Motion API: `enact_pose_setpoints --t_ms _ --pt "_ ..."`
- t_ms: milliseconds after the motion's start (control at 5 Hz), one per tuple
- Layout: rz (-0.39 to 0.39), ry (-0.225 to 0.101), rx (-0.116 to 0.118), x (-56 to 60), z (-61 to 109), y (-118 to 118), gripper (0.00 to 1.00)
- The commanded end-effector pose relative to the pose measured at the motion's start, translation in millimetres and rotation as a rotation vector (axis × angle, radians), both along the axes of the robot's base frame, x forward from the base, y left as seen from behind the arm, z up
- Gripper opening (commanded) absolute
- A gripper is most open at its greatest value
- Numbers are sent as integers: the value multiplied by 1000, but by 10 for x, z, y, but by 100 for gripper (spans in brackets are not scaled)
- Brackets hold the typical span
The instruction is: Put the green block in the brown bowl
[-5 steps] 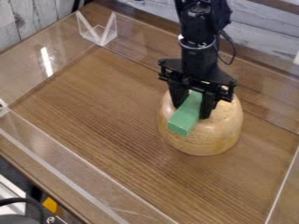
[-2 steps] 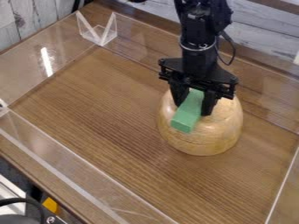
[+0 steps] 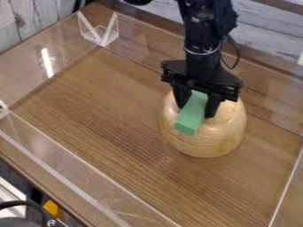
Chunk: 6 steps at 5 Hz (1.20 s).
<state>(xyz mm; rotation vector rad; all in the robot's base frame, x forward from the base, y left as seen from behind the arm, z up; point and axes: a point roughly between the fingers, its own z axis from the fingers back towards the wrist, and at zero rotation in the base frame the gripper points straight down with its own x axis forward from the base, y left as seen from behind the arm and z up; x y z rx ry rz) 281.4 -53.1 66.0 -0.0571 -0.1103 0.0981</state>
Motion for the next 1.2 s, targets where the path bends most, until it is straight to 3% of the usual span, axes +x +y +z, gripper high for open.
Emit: enact_pose_setpoints --t_ms 0,400,800,1000 --pt "-8 -1 -7 3 39 -85 0" --pt "-137 4 -6 -10 33 -158 0" --pt "-133 2 0 130 49 -81 0" --pt "-93 -3 4 74 99 97 0"
